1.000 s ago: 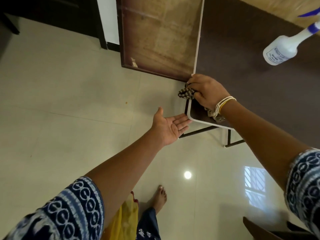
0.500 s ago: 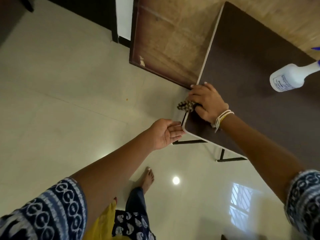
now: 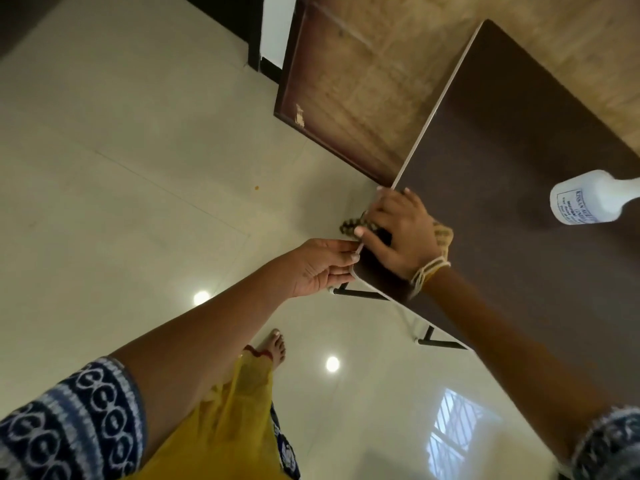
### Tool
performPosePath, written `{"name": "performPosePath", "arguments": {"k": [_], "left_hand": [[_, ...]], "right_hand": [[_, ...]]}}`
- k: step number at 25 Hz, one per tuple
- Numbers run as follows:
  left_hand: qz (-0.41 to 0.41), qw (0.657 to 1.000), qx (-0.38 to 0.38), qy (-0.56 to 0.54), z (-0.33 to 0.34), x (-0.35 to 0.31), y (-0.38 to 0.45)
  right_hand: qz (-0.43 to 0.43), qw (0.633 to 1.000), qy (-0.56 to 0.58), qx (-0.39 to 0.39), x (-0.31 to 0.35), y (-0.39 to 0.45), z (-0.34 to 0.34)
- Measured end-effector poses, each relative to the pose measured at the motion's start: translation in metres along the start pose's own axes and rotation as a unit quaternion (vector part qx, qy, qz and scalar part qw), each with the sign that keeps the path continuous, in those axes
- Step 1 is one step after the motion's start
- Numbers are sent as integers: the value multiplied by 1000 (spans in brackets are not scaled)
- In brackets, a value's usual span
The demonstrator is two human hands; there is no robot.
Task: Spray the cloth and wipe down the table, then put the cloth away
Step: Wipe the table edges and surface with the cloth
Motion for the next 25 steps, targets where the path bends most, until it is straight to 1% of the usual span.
{"name": "performPosePath", "arguments": {"k": [2, 3, 5, 6, 8, 10, 12, 13, 14, 16, 19, 21, 23, 25], "left_hand": [[-3, 1000, 4, 30, 0, 1, -4], [1, 999, 5, 46, 0, 0, -6], [21, 997, -4, 78, -3, -3, -7], [29, 995, -6, 97, -4, -5, -6], [37, 992, 9, 124, -2, -5, -7], [43, 992, 15, 119, 0, -4, -6], [44, 994, 7, 103, -2, -2, -7], [42, 994, 2, 96, -3, 0, -6], [37, 995, -3, 88, -3, 1, -7], [20, 998, -10, 52, 0, 0, -13], [-26, 997, -10, -71, 4, 2, -23], [-39, 991, -23, -127, 3, 2, -26], [-37, 993, -39, -103, 3, 0, -25], [-27, 998, -53, -36, 5, -3, -25]], "right_hand": [[-30, 999, 17, -11, 25, -21, 7], [-53, 998, 19, -11, 26, -20, 8], [-91, 996, -18, -6, 8, -2, 5], [-81, 996, -38, -7, -11, 15, 1], [-12, 998, -54, -16, -59, 49, -11], [53, 996, -71, -20, -96, 73, -17], [97, 993, -62, -22, -108, 84, -14], [115, 992, -46, -36, -107, 82, -14], [126, 990, -28, -54, -100, 74, -14], [105, 992, 12, -75, -68, 45, -10], [48, 996, 60, -50, -2, -11, 6], [36, 995, 79, -54, 27, -48, 13], [9, 994, 76, -74, 39, -80, 18], [-44, 995, 42, -75, 41, -105, 23]]}}
Point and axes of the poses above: each hand's wrist, its own y-axis towards the middle knuckle, its own z-axis out of the palm, x = y × z, the point moved 9 cm from there along y, towards the middle knuckle, and after that the axes turned 2 degrees about -y, right-handed, at the moved point
